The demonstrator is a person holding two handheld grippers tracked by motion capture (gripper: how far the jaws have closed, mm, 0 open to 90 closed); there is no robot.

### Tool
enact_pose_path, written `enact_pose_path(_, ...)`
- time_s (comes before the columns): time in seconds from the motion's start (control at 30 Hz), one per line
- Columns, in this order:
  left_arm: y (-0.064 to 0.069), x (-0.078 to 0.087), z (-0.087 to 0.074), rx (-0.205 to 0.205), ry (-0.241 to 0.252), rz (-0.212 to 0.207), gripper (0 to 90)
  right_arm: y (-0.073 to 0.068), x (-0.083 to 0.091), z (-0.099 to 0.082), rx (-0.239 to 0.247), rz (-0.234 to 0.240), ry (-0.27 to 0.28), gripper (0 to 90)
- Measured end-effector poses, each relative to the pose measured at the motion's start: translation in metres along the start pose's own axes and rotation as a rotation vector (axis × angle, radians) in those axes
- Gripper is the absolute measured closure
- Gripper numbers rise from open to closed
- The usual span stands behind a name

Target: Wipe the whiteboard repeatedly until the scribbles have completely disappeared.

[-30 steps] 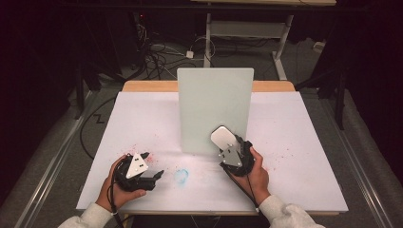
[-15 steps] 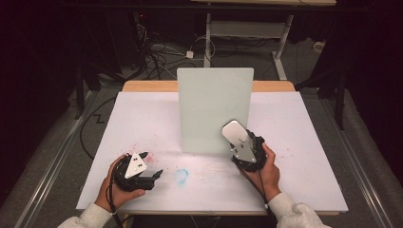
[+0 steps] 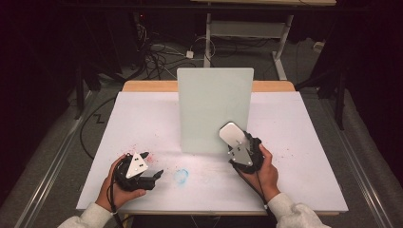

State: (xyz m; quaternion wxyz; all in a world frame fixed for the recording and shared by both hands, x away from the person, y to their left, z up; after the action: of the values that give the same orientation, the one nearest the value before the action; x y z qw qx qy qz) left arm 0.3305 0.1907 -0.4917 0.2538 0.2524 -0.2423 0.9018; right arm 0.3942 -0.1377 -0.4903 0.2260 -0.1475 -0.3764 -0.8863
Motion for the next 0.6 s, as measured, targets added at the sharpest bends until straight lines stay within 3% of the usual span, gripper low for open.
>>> enact_pose_path(0.33, -0.001, 0.000, 0.001, 0.002, 0.002, 0.003, 20.3, -0.022, -0.009, 0.008, 0.069, 0.049, 0.000, 30.1)
enact_pose_path(0.4, 0.000, 0.000, 0.002, -0.005, 0.000, 0.001, 20.3, -0.028, -0.011, 0.010, 0.114, 0.038, -0.011, 29.9)
enact_pose_path(0.6, -0.001, 0.001, 0.001, -0.002, 0.002, 0.006, 20.3, -0.028, -0.011, 0.011, 0.117, 0.045, -0.014, 30.2)
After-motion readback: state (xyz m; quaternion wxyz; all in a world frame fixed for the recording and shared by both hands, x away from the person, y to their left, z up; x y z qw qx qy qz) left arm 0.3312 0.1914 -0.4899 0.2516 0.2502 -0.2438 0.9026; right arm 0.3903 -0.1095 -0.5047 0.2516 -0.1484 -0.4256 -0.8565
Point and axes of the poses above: each handheld gripper's, and its own axes: x roughly backward along the jaws, z roughly out of its top, y roughly to its right, the point moved 4 cm from there along -x, roughly forward along the jaws, and after that the axes turned 10 degrees about z, right-handed, at the moved point
